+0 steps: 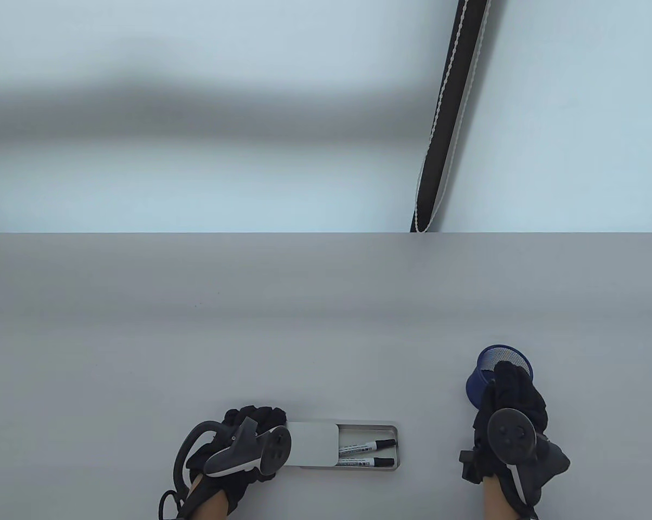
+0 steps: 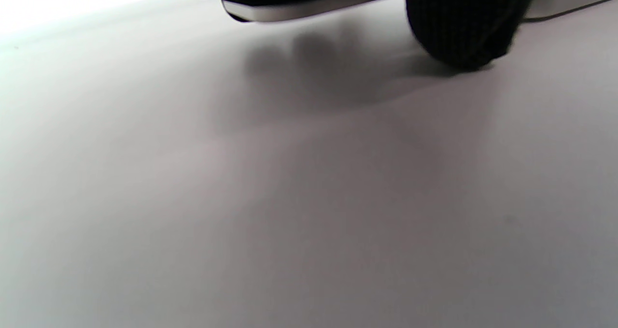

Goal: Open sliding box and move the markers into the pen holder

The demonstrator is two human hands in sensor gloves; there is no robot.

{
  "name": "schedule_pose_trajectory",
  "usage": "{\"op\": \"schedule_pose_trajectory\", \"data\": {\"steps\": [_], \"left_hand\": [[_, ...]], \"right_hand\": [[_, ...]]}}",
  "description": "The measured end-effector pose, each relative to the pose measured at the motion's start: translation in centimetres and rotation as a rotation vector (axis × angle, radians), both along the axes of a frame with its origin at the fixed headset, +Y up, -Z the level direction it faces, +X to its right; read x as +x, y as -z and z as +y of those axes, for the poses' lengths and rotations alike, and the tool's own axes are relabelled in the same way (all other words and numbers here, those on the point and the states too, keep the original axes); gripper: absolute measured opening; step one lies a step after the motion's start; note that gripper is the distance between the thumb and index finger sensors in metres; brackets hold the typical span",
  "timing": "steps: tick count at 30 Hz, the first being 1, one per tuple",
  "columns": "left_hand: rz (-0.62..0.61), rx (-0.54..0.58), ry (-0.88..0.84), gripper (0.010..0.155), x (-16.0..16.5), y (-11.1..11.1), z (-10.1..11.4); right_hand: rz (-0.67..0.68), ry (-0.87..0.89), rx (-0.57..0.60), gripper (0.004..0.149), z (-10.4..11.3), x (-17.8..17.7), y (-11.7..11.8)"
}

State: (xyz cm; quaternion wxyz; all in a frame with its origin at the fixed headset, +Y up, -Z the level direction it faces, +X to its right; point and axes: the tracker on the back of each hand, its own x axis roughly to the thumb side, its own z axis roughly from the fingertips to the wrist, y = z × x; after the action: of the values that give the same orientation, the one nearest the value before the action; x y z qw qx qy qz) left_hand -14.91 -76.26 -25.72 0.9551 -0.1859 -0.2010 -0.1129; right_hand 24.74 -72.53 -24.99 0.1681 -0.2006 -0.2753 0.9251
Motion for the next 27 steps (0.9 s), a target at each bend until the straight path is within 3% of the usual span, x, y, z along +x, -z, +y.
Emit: {"op": "schedule_pose_trajectory", "data": {"steps": [14,21,27], "left_hand": [[-0.004,-0.003,0.007,0.078,0.0,-0.1,0.0],[-0.011,-0.007,0.014,0.077,0.1,-0.1,0.0],[-0.017,-0.014,0.011,0.076,0.2,-0.1,0.0]], "right_hand": [[0.166,-0.076,0.120,0.052,2.8,-4.0,-0.3],[0.305,-0.162,0.108,0.052,3.2,-7.6,-0.5],[0.466,-0.247,-0.005,0.049,2.5,-11.3,-0.6]]}}
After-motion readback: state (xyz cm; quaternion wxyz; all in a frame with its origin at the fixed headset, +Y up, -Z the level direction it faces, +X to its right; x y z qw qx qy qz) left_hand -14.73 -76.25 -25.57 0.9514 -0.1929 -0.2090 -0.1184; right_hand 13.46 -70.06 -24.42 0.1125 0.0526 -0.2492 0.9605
